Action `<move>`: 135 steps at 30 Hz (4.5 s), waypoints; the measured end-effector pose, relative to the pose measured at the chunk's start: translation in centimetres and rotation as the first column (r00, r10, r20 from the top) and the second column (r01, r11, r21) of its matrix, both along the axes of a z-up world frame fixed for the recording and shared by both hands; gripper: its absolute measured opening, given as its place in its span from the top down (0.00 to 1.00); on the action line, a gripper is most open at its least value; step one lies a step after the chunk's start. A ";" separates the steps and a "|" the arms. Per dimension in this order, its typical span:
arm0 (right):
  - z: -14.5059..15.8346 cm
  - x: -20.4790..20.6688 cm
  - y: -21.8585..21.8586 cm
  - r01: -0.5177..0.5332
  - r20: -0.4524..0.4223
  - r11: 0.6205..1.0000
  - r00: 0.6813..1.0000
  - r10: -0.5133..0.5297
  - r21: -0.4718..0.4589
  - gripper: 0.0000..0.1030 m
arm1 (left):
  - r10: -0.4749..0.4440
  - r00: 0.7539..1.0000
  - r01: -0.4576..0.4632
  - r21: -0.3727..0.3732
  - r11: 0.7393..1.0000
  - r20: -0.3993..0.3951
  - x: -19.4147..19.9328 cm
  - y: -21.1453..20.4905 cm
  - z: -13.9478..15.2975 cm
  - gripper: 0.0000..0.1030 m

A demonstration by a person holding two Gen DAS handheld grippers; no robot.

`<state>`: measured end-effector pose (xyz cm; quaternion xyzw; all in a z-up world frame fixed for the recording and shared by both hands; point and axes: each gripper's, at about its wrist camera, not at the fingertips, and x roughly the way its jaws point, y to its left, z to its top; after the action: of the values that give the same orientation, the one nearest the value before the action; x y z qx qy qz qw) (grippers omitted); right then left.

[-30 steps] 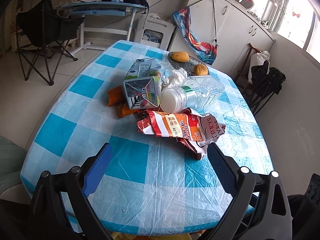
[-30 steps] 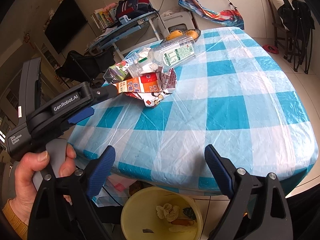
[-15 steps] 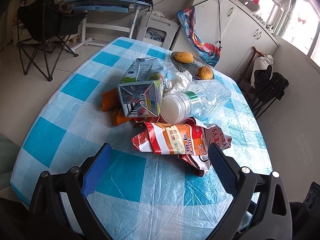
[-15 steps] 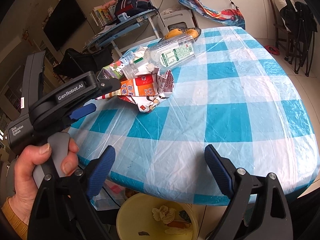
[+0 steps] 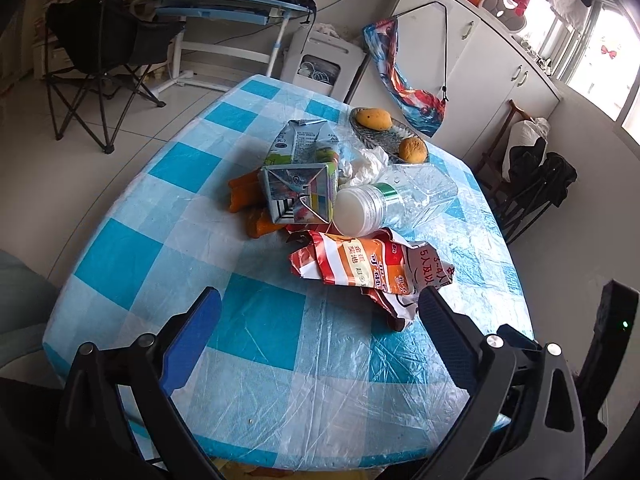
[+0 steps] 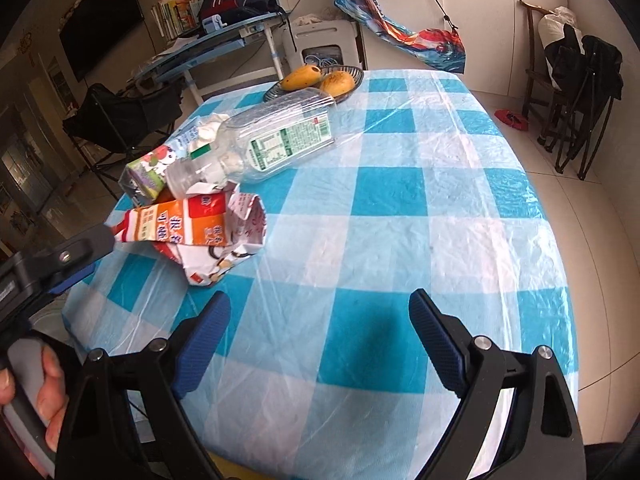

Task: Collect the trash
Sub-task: 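Move both grippers over the table toward the red snack wrapper and carton, then grasp the red snack wrapper with the left gripper, then grasp the cow-print milk carton with the right gripper while the left gripper holds the wrapper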

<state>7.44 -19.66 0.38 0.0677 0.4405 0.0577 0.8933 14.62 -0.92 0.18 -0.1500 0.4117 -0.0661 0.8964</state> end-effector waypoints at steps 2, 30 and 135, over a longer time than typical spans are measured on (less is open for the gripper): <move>-0.2 1.9 0.2 -0.008 -0.015 0.999 1.000 0.008 -0.038 0.15 | 0.014 1.000 -0.014 -0.009 1.000 -0.006 -0.6 0.7 0.3 0.07; -1.5 10.2 1.0 -0.026 -0.047 0.985 0.999 0.018 -0.170 0.06 | -0.037 0.987 0.022 -0.096 0.995 -0.159 -5.3 2.4 -1.6 0.07; 1.0 14.0 13.8 -0.081 -0.165 0.779 0.959 0.231 0.621 0.17 | 0.010 0.994 -0.027 -0.160 0.987 -0.108 -1.3 6.1 -2.3 0.62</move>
<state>21.40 -5.81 1.42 0.3206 0.5036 0.2621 0.7582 13.34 5.14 -2.13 -0.2291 0.4512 -0.0825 0.8586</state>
